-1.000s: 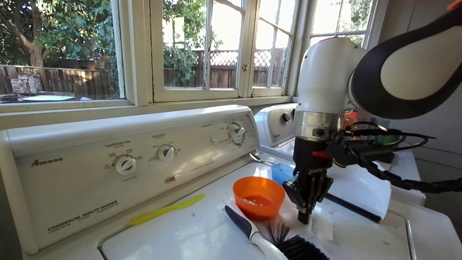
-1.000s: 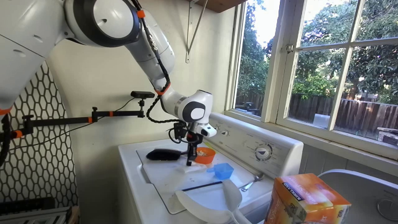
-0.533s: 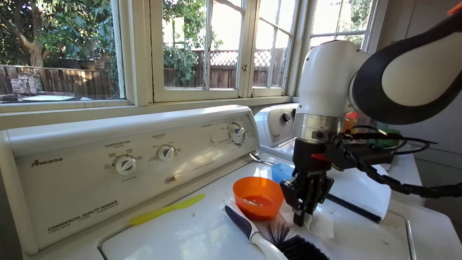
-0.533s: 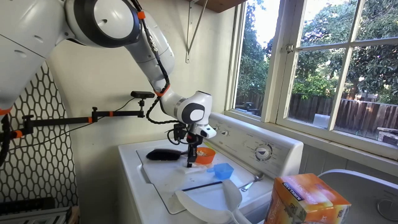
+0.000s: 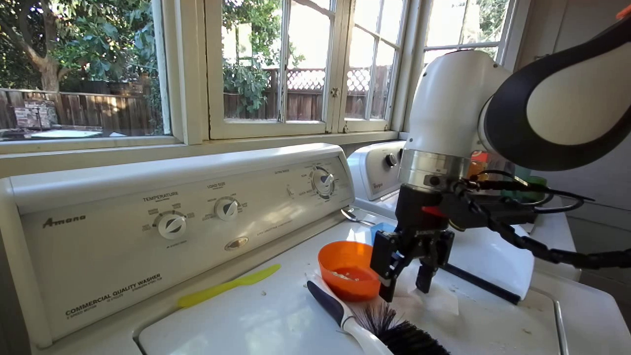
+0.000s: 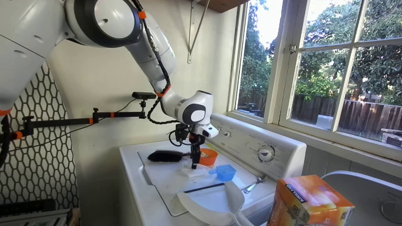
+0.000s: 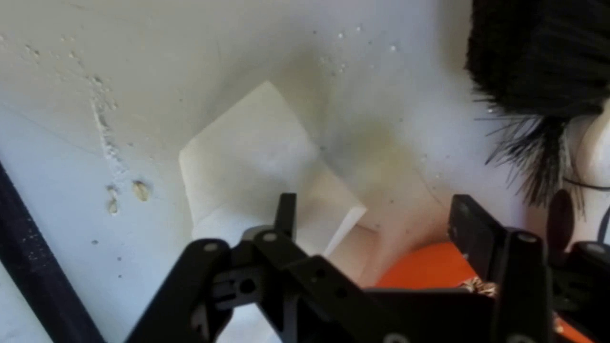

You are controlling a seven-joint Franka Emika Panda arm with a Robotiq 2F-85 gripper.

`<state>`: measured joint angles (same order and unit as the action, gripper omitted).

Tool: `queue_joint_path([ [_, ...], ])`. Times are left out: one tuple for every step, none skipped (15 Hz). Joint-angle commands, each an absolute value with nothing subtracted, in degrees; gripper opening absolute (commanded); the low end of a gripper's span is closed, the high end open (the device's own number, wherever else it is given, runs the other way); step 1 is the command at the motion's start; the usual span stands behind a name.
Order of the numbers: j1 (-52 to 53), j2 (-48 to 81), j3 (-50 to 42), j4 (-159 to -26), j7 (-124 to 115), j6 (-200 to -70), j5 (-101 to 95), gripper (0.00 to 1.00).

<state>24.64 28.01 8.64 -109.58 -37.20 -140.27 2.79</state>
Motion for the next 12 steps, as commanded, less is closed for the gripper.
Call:
queue_joint_path([
  [24.9, 26.49, 8.94, -111.32, -37.92, -142.5, 3.49, 1.0],
  [24.93, 26.43, 8.95, -111.28, -38.04, -142.71, 3.51, 1.0],
  [24.99, 26.41, 8.94, -111.25, -38.14, -142.94, 3.44, 1.0],
  [24.98, 26.39, 8.98, -111.24, -38.14, -143.24, 3.46, 1.0],
  [25.03, 26.33, 8.93, -111.26, -38.22, -143.48, 3.38, 1.0],
  [25.1, 26.22, 8.82, -111.3, -38.36, -143.71, 3.21, 1.0],
  [25.07, 26.1, 8.82, -111.34, -38.36, -143.94, 3.24, 0.99],
  [25.06, 25.86, 8.77, -111.44, -38.43, -144.22, 3.22, 1.0],
  [25.09, 25.6, 8.69, -111.57, -38.59, -144.4, 3.15, 1.0],
  [25.18, 25.29, 8.53, -111.67, -38.92, -144.24, 2.96, 1.0],
  [25.24, 24.99, 8.39, -111.77, -39.28, -144.2, 2.78, 1.0],
  [25.34, 24.58, 8.15, -111.91, -39.94, -144.1, 2.53, 1.0],
])
